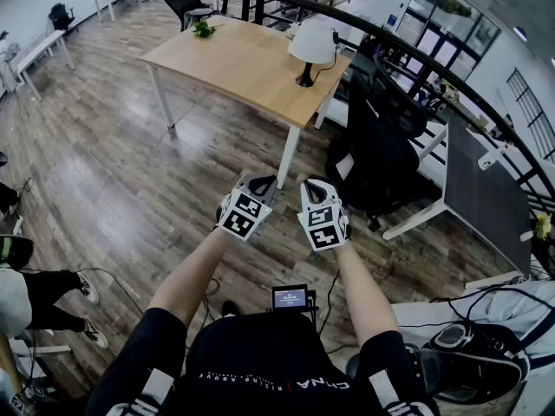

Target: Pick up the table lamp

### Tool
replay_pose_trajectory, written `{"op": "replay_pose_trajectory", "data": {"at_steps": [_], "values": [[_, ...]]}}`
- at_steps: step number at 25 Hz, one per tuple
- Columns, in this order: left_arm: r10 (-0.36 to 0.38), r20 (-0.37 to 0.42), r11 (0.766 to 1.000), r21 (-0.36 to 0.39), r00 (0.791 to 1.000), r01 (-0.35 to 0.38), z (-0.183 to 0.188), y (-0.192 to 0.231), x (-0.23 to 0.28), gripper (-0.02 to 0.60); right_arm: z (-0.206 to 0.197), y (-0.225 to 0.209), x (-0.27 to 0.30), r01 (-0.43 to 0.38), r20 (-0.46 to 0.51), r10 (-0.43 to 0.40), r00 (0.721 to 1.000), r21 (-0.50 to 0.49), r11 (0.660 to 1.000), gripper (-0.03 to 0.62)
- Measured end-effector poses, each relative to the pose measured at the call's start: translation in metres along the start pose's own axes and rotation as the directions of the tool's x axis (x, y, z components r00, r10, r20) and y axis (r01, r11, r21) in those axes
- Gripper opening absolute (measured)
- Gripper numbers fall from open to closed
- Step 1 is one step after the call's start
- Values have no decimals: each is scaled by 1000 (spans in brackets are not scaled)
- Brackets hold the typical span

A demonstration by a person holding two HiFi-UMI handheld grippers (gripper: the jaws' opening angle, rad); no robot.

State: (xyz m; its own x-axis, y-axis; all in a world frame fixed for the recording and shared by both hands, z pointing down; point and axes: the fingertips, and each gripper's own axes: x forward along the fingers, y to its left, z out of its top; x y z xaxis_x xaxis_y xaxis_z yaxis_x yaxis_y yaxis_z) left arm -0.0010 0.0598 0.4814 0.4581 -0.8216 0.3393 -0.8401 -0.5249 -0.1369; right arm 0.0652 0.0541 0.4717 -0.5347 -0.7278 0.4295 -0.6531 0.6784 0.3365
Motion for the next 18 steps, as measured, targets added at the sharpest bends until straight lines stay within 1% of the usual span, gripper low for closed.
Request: {"op": "replay_pose_trajectory", "data": {"at_steps": [3, 5, 9, 13, 15, 18], "values": [[-28, 48, 999, -35, 998, 30, -24, -4, -31, 18, -12, 36, -5, 17, 5, -17, 1000, 14, 1000, 32], [-35, 67, 998, -45, 997, 38, -32, -4, -42, 18, -17, 47, -6, 20, 3, -20, 1000, 28, 999, 32], [-44, 59, 999, -29, 997, 46, -28, -4, -42, 18, -17, 40, -9, 25, 2, -25, 1000, 70, 997, 32], [-67, 58, 996, -54, 996, 70, -27, -5, -37, 18, -19, 31, -8, 35, 9, -36, 999, 89, 995, 32], [-89, 66, 993, -70, 994, 93, -28, -8, -35, 18, -23, 31, -8, 12, 14, -14, 1000, 113, 994, 32], [-115, 86, 989, -80, 990, 122, -31, -12, -33, 18, -28, 37, -4, -45, 32, 41, 999, 143, 989, 32]]}}
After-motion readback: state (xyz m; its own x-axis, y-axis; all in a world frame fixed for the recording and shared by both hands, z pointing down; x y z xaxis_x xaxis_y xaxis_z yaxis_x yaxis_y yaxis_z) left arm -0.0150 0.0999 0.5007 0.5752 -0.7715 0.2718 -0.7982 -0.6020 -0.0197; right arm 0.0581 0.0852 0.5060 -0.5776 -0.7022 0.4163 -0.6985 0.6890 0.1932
